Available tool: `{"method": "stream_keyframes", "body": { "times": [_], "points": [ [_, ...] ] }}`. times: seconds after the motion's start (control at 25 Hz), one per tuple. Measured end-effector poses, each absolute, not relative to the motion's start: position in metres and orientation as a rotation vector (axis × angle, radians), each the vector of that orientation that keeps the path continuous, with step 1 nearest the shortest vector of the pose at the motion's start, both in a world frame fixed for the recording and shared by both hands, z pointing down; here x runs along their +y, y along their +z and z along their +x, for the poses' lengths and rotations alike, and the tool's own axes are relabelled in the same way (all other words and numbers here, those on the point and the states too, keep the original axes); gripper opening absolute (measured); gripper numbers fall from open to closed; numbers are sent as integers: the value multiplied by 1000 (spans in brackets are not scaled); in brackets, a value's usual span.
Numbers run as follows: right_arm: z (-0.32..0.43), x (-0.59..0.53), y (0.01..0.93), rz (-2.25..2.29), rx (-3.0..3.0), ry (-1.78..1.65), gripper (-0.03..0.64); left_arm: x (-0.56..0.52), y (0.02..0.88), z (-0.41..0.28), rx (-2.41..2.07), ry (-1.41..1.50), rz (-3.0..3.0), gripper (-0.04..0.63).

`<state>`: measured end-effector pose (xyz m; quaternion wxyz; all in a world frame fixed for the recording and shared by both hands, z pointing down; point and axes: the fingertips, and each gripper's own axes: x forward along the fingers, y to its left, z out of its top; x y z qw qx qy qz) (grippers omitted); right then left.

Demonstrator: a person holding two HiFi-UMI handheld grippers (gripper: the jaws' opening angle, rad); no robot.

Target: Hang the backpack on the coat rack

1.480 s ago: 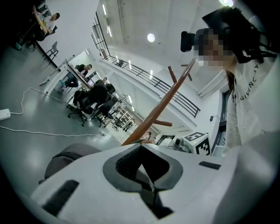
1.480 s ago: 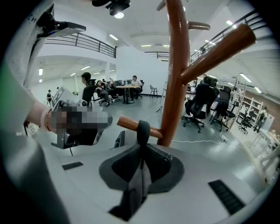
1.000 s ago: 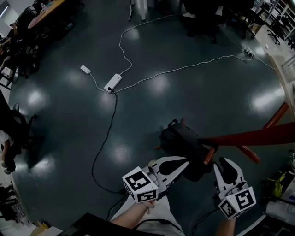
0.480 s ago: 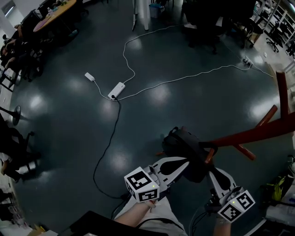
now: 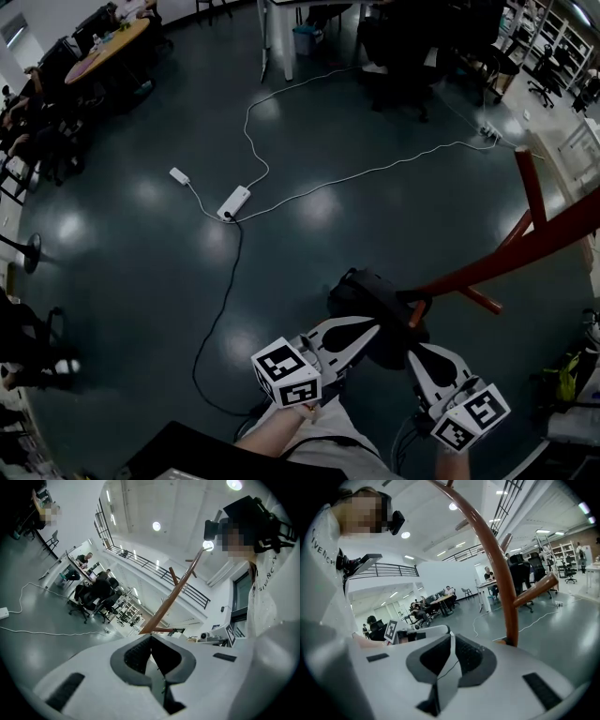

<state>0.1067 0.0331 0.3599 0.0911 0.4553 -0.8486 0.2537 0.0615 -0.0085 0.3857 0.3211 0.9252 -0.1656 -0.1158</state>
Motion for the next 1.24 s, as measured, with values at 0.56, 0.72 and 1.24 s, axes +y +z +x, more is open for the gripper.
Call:
{"method": "stream_keyframes", "body": {
  "times": [0.56,0.72,1.24],
  "points": [
    [108,47,326,1369,-2534,631,32,-8,348,75,-359,-326,2486,8],
    [104,44,321,1360,-2544,606,32,-12,346,71,-375,-336,2481,8],
    [101,30,333,1350,-2527,608,26,-34,357,53,-454,-373,2445,8]
  ]
}}
